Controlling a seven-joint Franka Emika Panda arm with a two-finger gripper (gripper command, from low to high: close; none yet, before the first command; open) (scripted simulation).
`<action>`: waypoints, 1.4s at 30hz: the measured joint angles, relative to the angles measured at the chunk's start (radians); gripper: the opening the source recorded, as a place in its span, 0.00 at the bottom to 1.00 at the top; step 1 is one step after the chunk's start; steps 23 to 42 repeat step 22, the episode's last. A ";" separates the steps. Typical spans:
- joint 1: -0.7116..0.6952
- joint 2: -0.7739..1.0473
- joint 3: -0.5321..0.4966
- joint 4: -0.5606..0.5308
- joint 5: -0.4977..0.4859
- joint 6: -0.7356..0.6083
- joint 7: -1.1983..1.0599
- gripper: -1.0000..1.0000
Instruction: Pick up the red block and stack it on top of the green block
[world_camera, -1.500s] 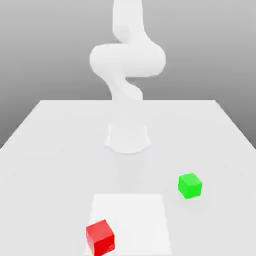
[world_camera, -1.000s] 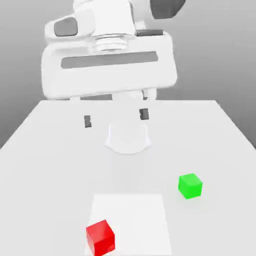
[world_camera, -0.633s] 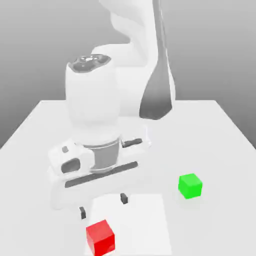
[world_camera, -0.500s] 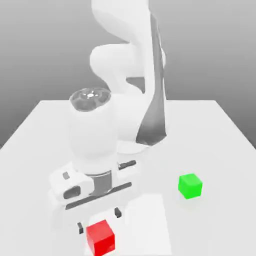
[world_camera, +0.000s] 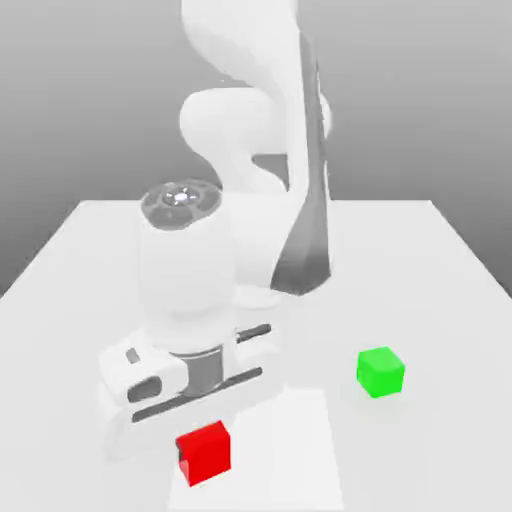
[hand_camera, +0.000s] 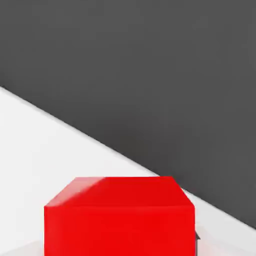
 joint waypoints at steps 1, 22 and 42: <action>0.020 -0.032 0.027 -0.032 -0.001 -0.003 -0.028 0.00; 0.367 -0.157 0.246 -0.398 -0.113 0.253 -0.297 1.00; 0.367 -0.157 0.246 -0.398 -0.113 0.253 -0.297 1.00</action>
